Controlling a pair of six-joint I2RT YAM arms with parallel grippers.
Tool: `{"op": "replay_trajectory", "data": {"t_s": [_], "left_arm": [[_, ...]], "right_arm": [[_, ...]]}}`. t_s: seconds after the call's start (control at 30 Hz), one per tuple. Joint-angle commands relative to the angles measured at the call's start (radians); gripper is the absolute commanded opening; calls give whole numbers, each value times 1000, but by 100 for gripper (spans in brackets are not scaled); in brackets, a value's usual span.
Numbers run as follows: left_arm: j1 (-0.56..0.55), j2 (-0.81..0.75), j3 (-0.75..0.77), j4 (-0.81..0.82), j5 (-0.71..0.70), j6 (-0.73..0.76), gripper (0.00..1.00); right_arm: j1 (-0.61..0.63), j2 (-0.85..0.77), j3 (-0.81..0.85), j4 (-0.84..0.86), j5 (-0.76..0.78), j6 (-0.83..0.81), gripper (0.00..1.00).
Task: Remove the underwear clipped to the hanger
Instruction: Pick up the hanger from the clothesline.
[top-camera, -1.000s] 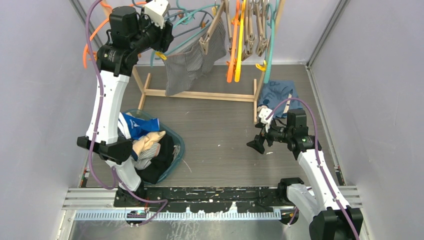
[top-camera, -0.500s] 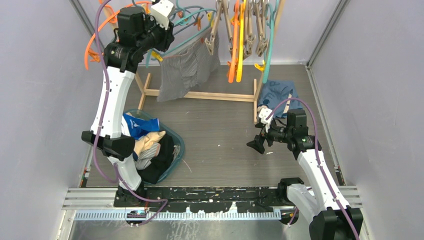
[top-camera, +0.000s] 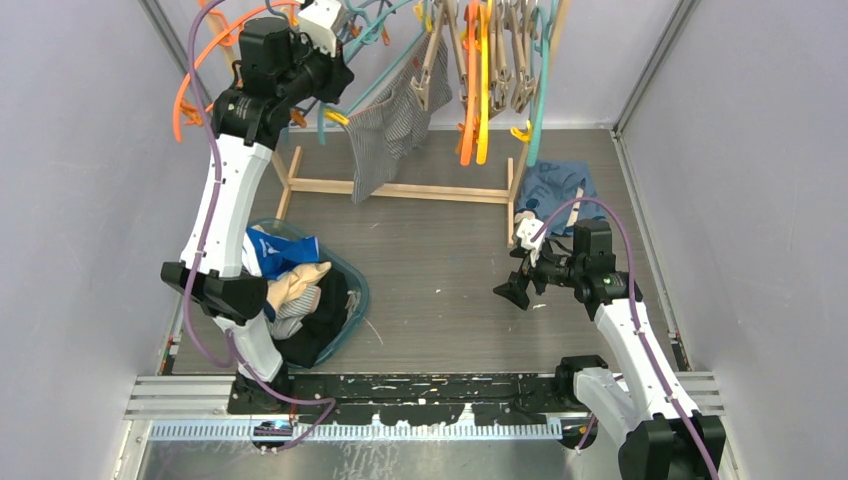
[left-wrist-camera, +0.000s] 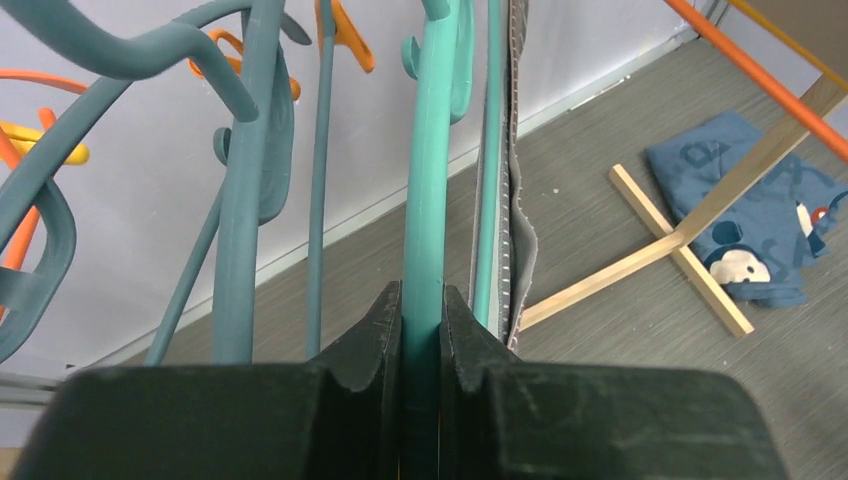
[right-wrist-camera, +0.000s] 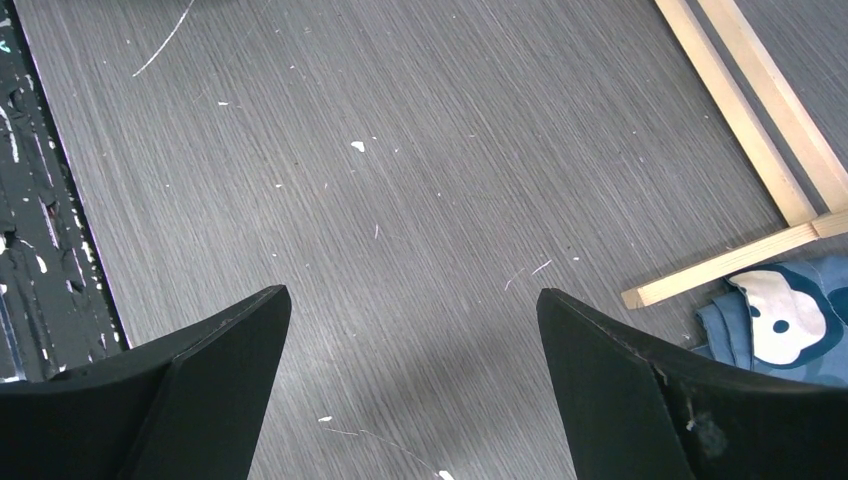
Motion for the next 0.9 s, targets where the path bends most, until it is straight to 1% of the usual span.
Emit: {"op": "replay_trajectory", "data": {"t_s": [0.0,0.27,0.4,0.57,0.7,0.87], "left_arm": [[0,-98,-8,156,-31,-82,0],[0,-185,-83,243,-72,-81,0],[0,-223,-105,245,-69,-79,0],[0,-283,-181,241,-57,-66,0],[0,-322,-228,229,-44,-41,0],[1,-369,-280,225,-64,35,0]], "right_arm": [[-4,-12,4,17,-27,-18,100],[-4,-17,4,16,-30,-19,100],[-4,-17,3,16,-33,-18,100],[-4,-17,5,16,-37,-19,100],[-4,-17,5,16,-36,-19,100],[-3,-13,3,16,-39,-20,100]]}}
